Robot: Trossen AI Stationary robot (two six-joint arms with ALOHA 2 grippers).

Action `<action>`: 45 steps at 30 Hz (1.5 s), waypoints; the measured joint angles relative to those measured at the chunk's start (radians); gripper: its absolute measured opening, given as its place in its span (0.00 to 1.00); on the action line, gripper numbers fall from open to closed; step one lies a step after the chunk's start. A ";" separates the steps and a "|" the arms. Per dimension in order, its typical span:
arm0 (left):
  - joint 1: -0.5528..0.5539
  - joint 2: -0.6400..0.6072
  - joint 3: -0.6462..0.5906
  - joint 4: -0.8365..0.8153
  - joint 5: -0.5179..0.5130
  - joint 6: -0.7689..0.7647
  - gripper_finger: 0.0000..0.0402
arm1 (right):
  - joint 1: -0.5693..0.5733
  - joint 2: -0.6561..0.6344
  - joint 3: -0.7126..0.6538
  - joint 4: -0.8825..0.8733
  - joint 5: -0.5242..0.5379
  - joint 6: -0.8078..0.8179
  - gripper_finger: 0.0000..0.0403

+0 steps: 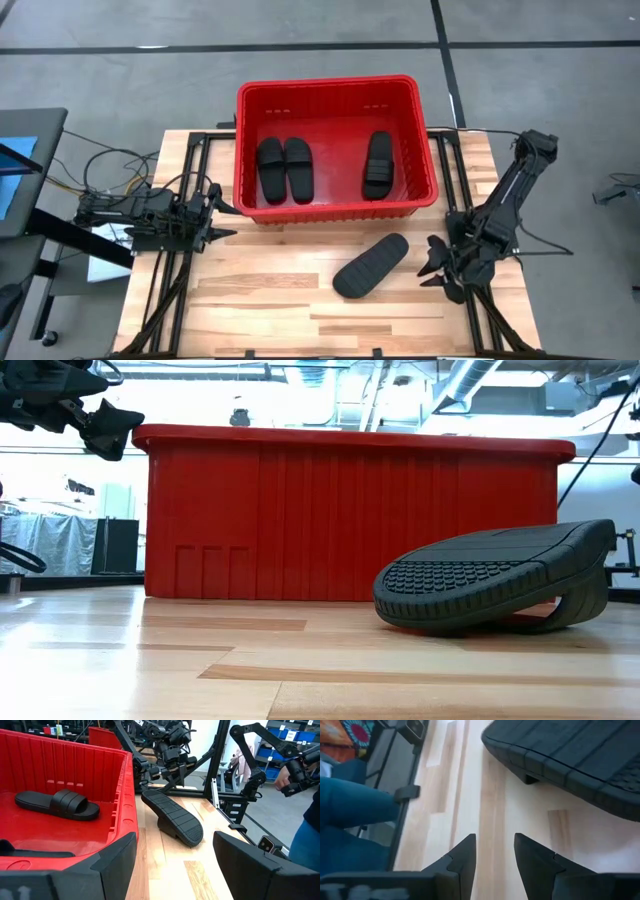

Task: Pick and place slides into bin
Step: Put the black slides into the red bin

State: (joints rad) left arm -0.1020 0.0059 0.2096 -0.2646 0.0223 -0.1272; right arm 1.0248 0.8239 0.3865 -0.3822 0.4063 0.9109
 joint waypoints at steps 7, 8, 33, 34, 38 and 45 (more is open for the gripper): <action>0.000 0.000 0.000 0.000 0.000 0.000 0.64 | -0.001 0.064 0.000 0.032 0.045 0.048 0.29; 0.000 0.000 0.000 0.000 0.000 0.000 0.64 | -0.002 0.078 0.000 0.031 0.056 0.067 0.29; 0.000 0.000 0.000 0.000 0.000 0.000 0.64 | -0.186 0.568 0.001 0.489 0.061 0.101 0.30; 0.000 0.000 0.000 0.000 0.000 0.000 0.64 | -0.184 0.575 0.001 0.503 0.061 0.100 0.30; 0.000 0.000 0.000 0.000 0.000 0.000 0.64 | -0.180 0.598 0.001 0.559 0.059 0.052 0.30; 0.000 0.000 0.000 0.000 0.000 0.000 0.64 | -0.198 0.604 0.001 0.576 0.063 0.022 0.30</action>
State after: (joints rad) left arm -0.1023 0.0059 0.2096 -0.2643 0.0225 -0.1272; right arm 0.8265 1.4284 0.3878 0.1942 0.4698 0.9329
